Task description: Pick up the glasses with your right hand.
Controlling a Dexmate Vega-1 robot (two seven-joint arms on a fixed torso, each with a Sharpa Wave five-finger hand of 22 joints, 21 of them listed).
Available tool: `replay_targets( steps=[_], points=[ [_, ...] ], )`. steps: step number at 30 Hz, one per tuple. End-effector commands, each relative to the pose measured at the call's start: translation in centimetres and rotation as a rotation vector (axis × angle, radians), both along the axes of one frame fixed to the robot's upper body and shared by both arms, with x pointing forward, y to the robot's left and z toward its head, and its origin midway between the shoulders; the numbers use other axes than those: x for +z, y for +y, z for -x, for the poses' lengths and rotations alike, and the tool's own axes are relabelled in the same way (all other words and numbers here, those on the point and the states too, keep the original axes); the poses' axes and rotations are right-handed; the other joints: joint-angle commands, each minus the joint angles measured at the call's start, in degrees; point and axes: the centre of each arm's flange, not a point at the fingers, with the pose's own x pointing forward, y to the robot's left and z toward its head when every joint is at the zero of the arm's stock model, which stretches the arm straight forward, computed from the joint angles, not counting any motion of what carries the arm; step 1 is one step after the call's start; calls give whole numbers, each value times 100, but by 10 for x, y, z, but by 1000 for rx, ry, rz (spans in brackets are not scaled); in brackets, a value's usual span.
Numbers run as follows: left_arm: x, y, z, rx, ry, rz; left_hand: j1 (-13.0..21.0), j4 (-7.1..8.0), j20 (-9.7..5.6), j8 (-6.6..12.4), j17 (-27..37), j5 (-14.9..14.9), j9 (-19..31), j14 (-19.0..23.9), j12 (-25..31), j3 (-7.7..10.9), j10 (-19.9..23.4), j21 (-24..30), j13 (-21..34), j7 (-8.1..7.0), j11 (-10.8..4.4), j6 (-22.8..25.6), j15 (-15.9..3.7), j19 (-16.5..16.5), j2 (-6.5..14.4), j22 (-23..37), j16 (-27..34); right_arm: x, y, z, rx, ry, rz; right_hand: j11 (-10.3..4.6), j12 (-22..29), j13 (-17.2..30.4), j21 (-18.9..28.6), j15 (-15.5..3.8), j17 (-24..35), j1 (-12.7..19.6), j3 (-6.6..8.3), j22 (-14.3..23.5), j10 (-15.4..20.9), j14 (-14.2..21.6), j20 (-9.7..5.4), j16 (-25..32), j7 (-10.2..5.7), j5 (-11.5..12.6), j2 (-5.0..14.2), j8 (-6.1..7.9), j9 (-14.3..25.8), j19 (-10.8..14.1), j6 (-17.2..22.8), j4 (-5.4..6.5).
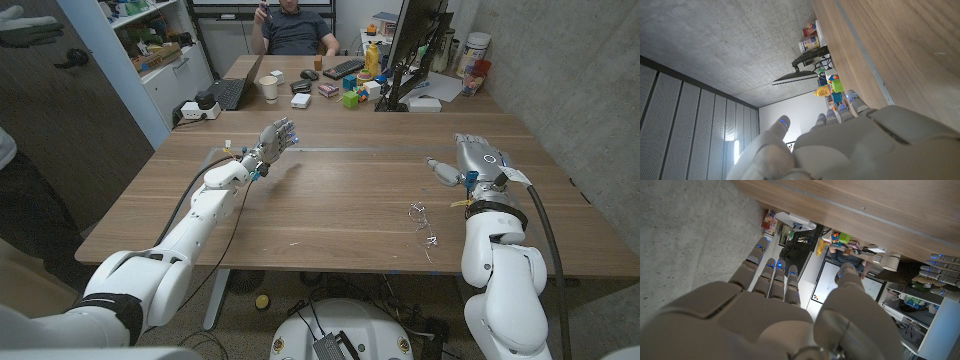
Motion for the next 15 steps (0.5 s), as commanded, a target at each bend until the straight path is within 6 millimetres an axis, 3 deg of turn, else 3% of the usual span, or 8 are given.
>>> replay_targets(
  steps=[1,15],
  points=[
    [1,6,1,-2,7,-14,-4,-12,31,27,31,36,12,-1260,0,-13,-1011,-4,22,4,-6,-536,27,-907,715,16,17,-10,12,-12,-17,58,2,13,-29,12,6,-8,10,44,-15,33,47,78,-11,21,-2,51,-36,10,9,100,52,-24],
    [2,5,-1,-13,10,-23,-4,-11,27,26,31,37,12,-1271,1,-20,-1010,-19,23,10,3,-545,20,-906,716,17,13,-22,24,-18,16,145,3,5,-49,26,-27,-294,80,121,-46,47,151,608,-67,186,1,98,3,-36,10,185,85,27]
  ],
)
